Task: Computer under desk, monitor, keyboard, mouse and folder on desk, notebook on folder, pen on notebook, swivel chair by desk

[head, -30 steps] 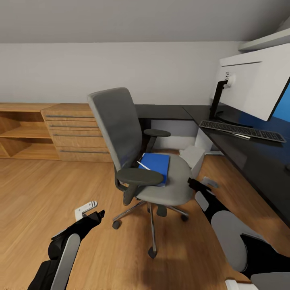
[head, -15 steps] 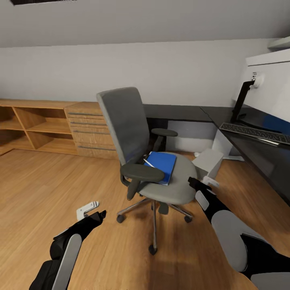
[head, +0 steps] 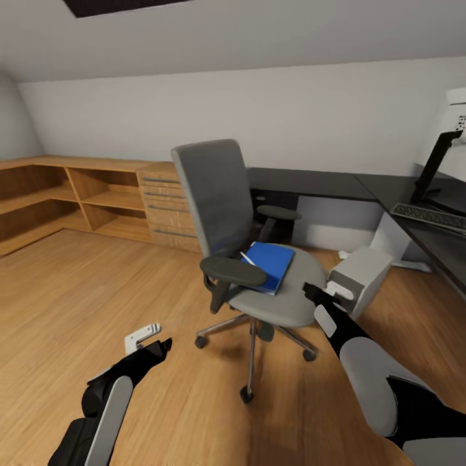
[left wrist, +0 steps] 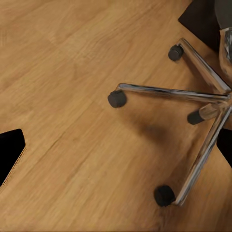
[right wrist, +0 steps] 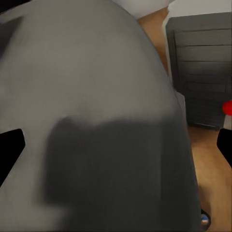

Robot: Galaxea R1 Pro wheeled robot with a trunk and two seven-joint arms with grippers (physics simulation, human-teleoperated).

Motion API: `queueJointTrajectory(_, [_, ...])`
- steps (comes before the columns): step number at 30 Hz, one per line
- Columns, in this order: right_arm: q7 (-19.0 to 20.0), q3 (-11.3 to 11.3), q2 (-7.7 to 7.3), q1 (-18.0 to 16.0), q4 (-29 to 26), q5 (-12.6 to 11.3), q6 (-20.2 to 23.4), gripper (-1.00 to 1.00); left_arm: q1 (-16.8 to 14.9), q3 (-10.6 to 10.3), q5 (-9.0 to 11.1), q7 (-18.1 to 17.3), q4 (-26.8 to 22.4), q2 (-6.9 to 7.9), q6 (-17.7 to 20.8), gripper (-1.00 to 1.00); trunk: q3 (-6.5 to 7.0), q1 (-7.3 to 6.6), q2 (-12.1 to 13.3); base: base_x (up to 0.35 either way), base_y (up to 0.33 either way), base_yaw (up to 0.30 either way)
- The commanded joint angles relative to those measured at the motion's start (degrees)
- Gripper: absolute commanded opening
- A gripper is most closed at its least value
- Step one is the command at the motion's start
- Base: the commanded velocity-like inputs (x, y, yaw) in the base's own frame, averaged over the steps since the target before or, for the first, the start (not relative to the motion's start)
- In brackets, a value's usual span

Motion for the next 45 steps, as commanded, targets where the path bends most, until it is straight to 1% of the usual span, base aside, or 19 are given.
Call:
queueJointTrajectory(1, [0.02,0.3,0.04,0.0,1.87,-1.07,-0.25,1.0,-0.05,0.0,0.58,0.46,-0.04,-0.04,0.19,1.0,-0.06,0.0,-0.01,0.0,0.0,0.256])
queueJointTrajectory(5, [-0.01,0.3,0.03,0.0,1.87,-1.07,-0.3,1.0,-0.05,-0.18,0.55,0.46,0.04,-0.04,0.18,1.0,-0.06,0.0,-0.01,0.0,0.0,0.176])
queueJointTrajectory(12, [0.02,0.3,-0.04,0.0,1.87,-1.0,-0.48,1.0,-0.05,-0.58,0.54,0.46,0.06,-0.04,0.14,1.0,-0.02,0.0,-0.01,0.0,0.0,-0.013])
queueJointTrajectory(45, [0.12,0.3,-0.14,0.0,1.86,-1.02,-0.67,1.0,-0.05,-0.69,0.54,0.46,0.18,-0.05,0.11,1.0,1.73,0.0,-0.01,0.0,0.0,-0.206])
